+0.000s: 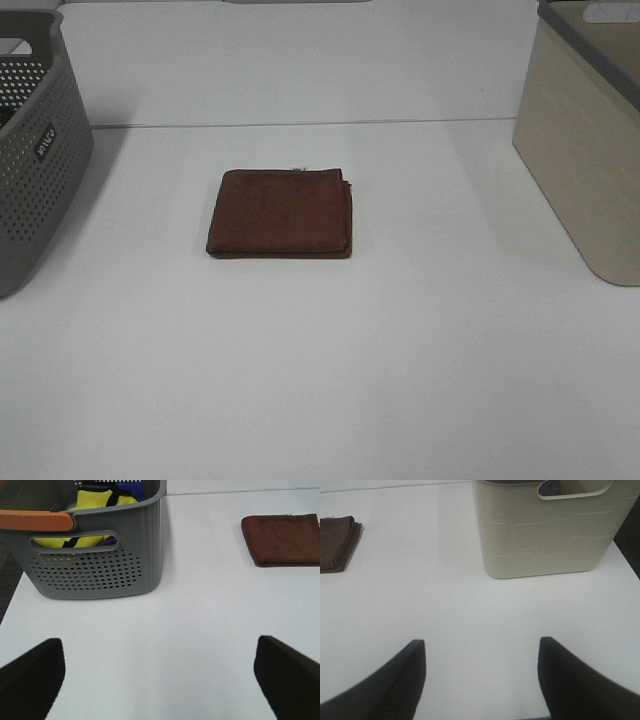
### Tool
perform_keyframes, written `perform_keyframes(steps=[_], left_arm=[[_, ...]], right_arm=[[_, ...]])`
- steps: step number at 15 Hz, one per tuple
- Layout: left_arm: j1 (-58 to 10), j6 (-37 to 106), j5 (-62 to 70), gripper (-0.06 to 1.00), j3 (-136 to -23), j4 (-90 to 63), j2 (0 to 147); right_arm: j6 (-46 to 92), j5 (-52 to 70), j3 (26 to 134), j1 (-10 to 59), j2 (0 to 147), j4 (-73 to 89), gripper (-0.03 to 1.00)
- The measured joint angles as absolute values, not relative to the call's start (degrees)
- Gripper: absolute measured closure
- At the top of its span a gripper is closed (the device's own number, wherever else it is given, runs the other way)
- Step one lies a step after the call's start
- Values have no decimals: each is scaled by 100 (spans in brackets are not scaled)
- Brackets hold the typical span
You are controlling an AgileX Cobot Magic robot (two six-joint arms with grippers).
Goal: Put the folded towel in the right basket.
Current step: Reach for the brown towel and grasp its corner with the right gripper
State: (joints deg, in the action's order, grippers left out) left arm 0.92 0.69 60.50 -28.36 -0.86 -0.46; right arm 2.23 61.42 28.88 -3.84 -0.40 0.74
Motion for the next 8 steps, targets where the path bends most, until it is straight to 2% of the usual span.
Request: perform_keyframes(steps=[8], left_arm=[[92, 69, 6050, -3, -2836, -86, -46]], right_arm=[[223, 6142, 2888, -384, -40, 74, 35]])
